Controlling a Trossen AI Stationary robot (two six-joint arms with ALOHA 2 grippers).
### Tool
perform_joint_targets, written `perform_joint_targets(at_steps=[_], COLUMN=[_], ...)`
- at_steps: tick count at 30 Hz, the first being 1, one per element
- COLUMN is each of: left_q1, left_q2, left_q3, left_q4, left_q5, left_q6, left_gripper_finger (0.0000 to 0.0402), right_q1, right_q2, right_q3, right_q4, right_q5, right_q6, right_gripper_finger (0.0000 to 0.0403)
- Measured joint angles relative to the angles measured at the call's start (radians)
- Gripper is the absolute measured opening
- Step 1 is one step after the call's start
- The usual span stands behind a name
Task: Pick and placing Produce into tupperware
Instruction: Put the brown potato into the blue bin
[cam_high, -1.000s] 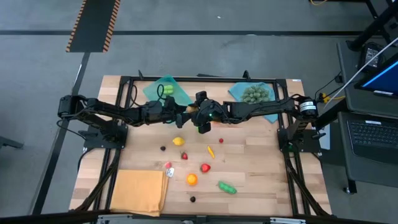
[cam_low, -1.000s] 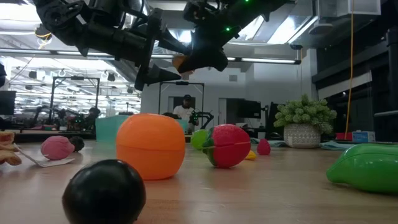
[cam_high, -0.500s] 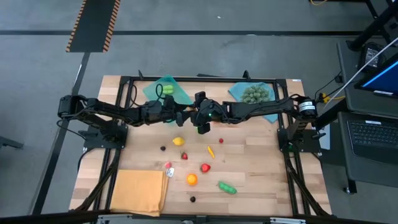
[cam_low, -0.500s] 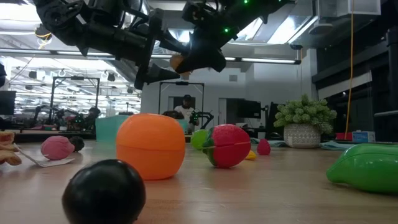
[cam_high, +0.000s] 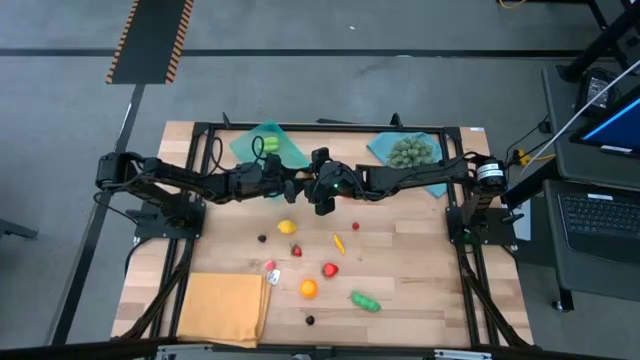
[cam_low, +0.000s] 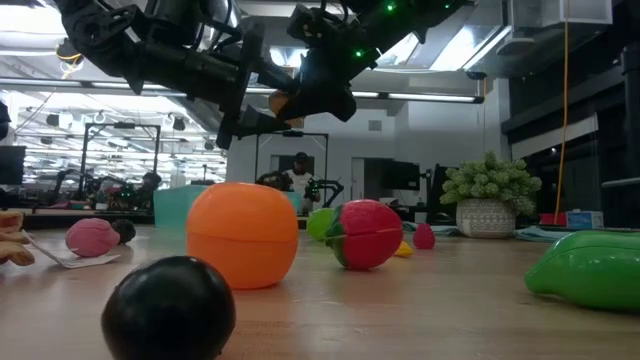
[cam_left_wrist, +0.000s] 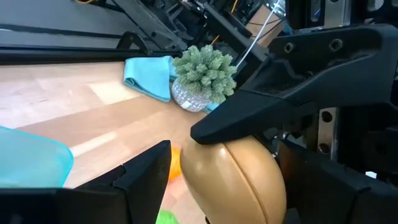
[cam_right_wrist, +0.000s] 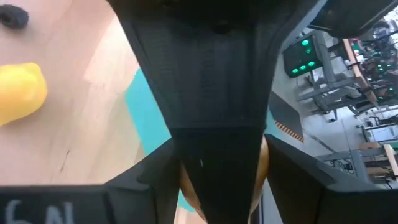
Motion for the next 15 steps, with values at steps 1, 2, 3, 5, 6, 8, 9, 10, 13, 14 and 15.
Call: perform_joint_targets(at_steps=[1,2,3,5,6,8,9,10,13,14,15], left_q1=[0.0,0.0,0.0,0.0,0.0,0.0,0.0,0.0,0.0,0.0,0.0], left_q2=[0.0,0.001,0.001,0.001,0.001,0.001,0.001,0.001,0.001,0.001,0.001], left_q3=[0.0,0.0,0.0,0.0,0.0,0.0,0.0,0.0,0.0,0.0,0.0], left_q4=[-0.001,-0.002,0.0,0.002,0.0,0.001,0.001,0.001,0.0,-0.001,-0.001], left_q5=[0.0,0.0,0.0,0.0,0.0,0.0,0.0,0.0,0.0,0.0,0.0], left_q6=[0.0,0.0,0.0,0.0,0.0,0.001,0.003,0.003,0.003,0.003,0.006], left_gripper_finger=[0.0283,0.0284,0.0284,0.0282,0.028,0.0274,0.0269,0.0264,0.0245,0.0237,0.0229], right_q1=[0.0,0.0,0.0,0.0,0.0,0.0,0.0,0.0,0.0,0.0,0.0], right_q2=[0.0,0.0,0.0,0.0,0.0,0.0,0.0,0.0,0.0,0.0,0.0], right_q3=[0.0,0.0,0.0,0.0,0.0,0.0,0.0,0.0,0.0,0.0,0.0], right_q4=[-0.001,-0.002,-0.003,0.001,0.003,0.007,0.011,0.012,0.014,0.017,0.018], right_q5=[0.0,0.0,0.0,0.0,0.0,0.001,0.0,0.001,0.001,0.001,0.001], right_q6=[0.0,0.0,0.001,0.0,0.0,0.0,0.0,0.0,0.0,0.0,0.0], right_gripper_finger=[0.0198,0.0198,0.0198,0.0198,0.0198,0.0198,0.0198,0.0198,0.0198,0.0198,0.0198])
